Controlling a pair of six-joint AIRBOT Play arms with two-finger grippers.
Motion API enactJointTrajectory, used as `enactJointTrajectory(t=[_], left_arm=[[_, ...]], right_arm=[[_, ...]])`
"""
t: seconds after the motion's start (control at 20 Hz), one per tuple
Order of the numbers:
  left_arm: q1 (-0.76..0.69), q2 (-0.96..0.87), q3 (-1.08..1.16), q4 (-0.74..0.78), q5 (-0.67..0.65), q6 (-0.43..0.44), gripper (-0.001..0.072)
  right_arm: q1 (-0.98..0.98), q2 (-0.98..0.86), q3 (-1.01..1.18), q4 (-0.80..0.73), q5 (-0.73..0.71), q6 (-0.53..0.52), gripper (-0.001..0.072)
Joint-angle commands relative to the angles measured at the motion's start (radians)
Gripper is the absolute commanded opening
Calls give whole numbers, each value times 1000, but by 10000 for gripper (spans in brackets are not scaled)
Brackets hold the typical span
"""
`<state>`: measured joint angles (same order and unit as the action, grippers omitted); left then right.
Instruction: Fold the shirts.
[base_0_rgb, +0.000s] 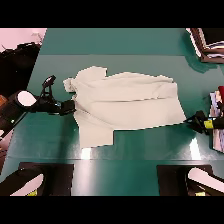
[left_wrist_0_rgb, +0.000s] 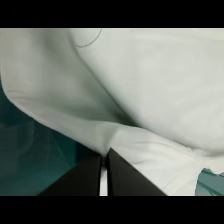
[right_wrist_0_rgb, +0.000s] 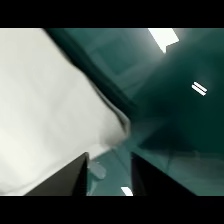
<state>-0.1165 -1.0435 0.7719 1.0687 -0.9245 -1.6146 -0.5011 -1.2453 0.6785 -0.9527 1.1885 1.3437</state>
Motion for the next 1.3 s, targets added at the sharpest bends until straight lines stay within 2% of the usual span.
enactJointTrajectory(t=[0.0,0.05,0.1,0.15,0.2,0.35,0.5,0.7,0.9,1.1,1.25], left_arm=[[0,0,4,0,-2,-1,29],[0,0,4,0,-2,-1,29],[0,0,4,0,-2,-1,29],[0,1,4,0,-3,-1,29],[0,1,4,0,-3,-1,29],[0,15,42,2,-16,-1,28],[0,116,190,18,-30,-1,28],[0,271,552,88,-36,-1,28],[0,325,978,140,-48,0,28],[0,325,1274,141,-63,0,27],[0,325,1345,153,-50,-1,28]], right_arm=[[50,-26,-17,27,-117,-12,292],[63,-26,-17,36,-140,-12,285],[76,-26,-17,38,-154,-12,227],[88,-26,-17,37,-164,-18,77],[97,-25,-17,37,-166,-28,21],[131,39,3,36,-160,-48,20],[153,170,149,43,-116,-65,20],[188,331,529,35,-108,-72,19],[195,418,893,21,-115,-74,19],[195,480,1137,-173,-89,-69,19],[195,470,1261,-264,14,-30,19]])
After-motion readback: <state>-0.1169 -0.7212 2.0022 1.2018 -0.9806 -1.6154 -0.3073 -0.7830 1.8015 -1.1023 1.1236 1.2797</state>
